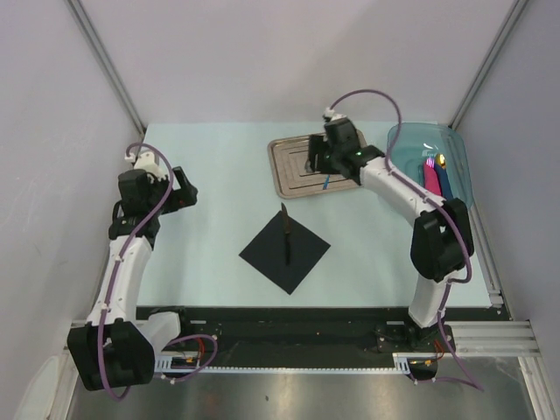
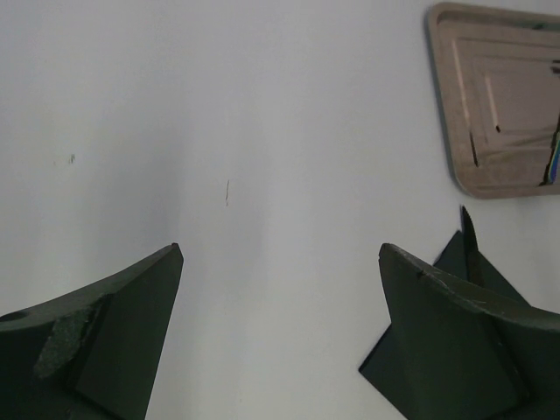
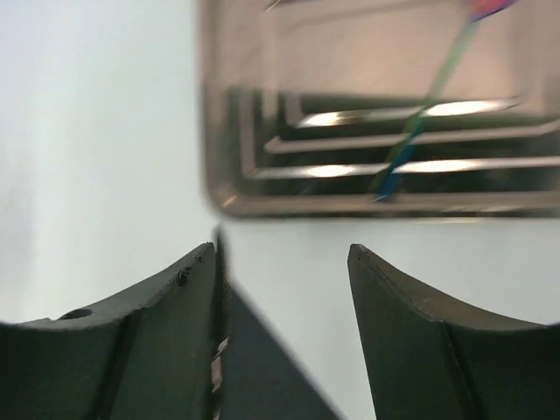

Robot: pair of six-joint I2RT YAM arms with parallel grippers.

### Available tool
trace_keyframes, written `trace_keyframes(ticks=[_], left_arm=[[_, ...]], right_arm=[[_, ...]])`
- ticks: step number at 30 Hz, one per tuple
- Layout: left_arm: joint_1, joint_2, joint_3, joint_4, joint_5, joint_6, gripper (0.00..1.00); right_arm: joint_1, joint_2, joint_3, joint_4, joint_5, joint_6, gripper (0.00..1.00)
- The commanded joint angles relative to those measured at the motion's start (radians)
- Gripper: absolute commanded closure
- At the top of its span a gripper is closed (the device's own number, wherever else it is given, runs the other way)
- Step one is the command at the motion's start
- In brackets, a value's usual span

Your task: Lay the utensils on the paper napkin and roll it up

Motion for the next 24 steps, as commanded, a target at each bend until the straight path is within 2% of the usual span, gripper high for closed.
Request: trace_keyframes(ticks=[1, 5, 10, 16, 24], left_arm=[[0.006, 0.037, 0.082, 0.116, 0.022, 0.013, 0.00], [0.007, 0.078, 0.110, 0.112, 0.006, 0.013, 0.00], [0.006, 0.084, 0.101, 0.116, -0.015, 0.009, 0.00], [0.007, 0.087, 0.086, 0.112, -0.047, 0.009, 0.00], [0.006, 0.110, 0.087, 0.102, -0.072, 0.022, 0.00]], right_arm=[[-0.085, 0.055, 0.044, 0.043, 0.060, -0.109, 0.34], [-0.139, 0.176, 0.135, 0.080, 0.131, -0.130, 0.43], [-0.196, 0.369, 0.319, 0.067, 0.132, -0.132, 0.49], [-0.208, 0.518, 0.477, 0.037, 0.139, -0.135, 0.50], [-0.210, 0.670, 0.600, 0.026, 0.155, -0.155, 0.55]])
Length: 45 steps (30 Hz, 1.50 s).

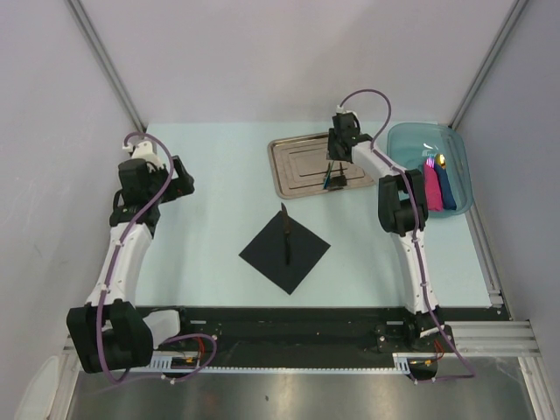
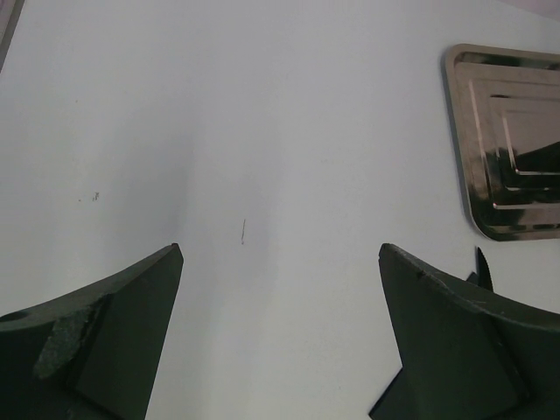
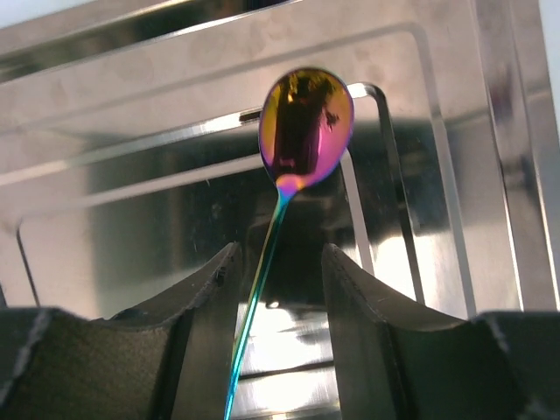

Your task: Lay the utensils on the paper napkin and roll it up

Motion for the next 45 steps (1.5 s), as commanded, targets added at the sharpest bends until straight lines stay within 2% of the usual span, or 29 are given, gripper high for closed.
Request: trace_keyframes(ticks=[1, 6, 11, 15, 19, 25, 31, 37, 41, 45], left_arm=[[0.007, 0.013, 0.013, 0.027, -0.031, 0.022, 0.00], [0.009, 0.028, 0.018, 0.021, -0.054, 0.029, 0.00], [0.009, 0.043, 0.030, 0.016, -0.067, 0.035, 0.00], [0.010, 0.050, 0.044, 0.012, -0.064, 0.036, 0.00], [0.010, 0.057, 0.065, 0.001, -0.064, 0.038, 0.00], [0.010, 0.057, 0.085, -0.013, -0.071, 0.036, 0.00], [0.010, 0.034, 0.081, 0.010, -0.048, 0.026, 0.00], [0.010, 0.007, 0.059, 0.013, -0.036, 0.029, 0.00], [0.010, -0.018, 0.035, 0.009, -0.028, 0.035, 0.00], [0.009, -0.049, 0.013, -0.002, -0.025, 0.045, 0.00]], right_arm=[[0.002, 0.066, 0.097, -0.009, 0.035, -0.020, 0.56], [-0.001, 0.109, 0.142, -0.058, 0.038, -0.013, 0.59], [0.001, 0.105, 0.134, -0.159, 0.018, 0.016, 0.76], [0.007, 0.056, 0.057, -0.181, -0.005, 0.033, 0.79], [0.016, 0.028, 0.040, -0.178, -0.032, 0.036, 1.00], [0.018, -0.022, 0.155, -0.144, -0.051, 0.015, 1.00], [0.033, -0.114, 0.148, -0.112, -0.084, 0.015, 1.00], [0.065, -0.240, -0.019, -0.086, -0.097, 0.021, 1.00], [0.085, -0.297, -0.096, -0.124, -0.152, 0.047, 1.00], [0.131, -0.418, -0.244, -0.141, -0.215, 0.075, 1.00]])
